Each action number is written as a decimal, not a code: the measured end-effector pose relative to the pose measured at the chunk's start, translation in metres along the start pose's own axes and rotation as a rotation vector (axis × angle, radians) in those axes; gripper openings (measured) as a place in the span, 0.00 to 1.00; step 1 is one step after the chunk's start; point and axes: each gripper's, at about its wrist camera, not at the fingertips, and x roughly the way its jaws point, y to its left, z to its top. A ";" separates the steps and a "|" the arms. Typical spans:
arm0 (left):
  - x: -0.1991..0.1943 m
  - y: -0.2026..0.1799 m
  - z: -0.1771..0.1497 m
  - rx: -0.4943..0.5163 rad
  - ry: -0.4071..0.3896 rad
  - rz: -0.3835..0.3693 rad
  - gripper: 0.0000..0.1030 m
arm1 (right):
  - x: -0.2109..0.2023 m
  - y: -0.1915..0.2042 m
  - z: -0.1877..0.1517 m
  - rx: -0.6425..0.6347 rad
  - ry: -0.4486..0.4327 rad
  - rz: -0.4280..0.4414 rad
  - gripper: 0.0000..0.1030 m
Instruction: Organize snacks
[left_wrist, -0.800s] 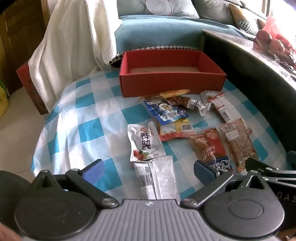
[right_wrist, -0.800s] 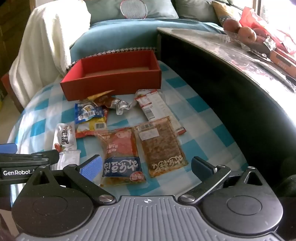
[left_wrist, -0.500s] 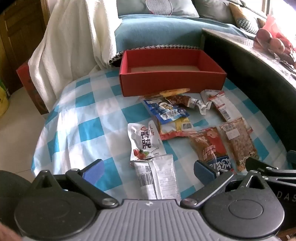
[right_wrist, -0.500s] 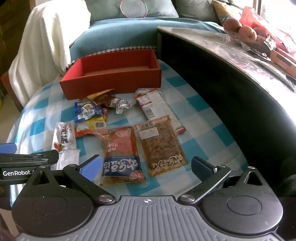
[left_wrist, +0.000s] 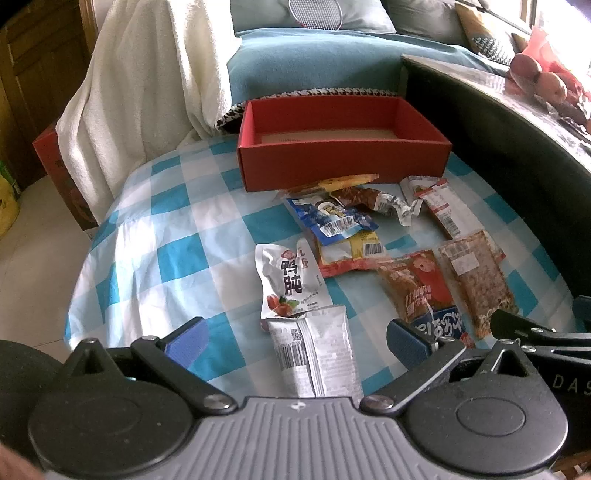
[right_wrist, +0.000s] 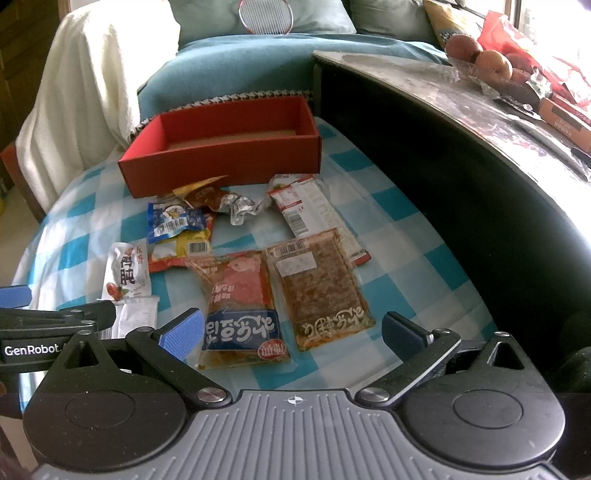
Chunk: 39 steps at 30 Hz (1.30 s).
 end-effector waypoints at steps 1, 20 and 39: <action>0.002 0.000 0.000 0.000 0.001 0.000 0.96 | 0.003 0.000 -0.003 0.000 0.000 0.000 1.00; -0.002 0.001 -0.003 0.007 0.010 0.005 0.95 | 0.006 0.000 -0.005 -0.001 0.017 0.001 1.00; 0.002 -0.001 -0.006 0.006 0.035 0.012 0.94 | 0.010 0.000 -0.006 -0.001 0.051 0.006 1.00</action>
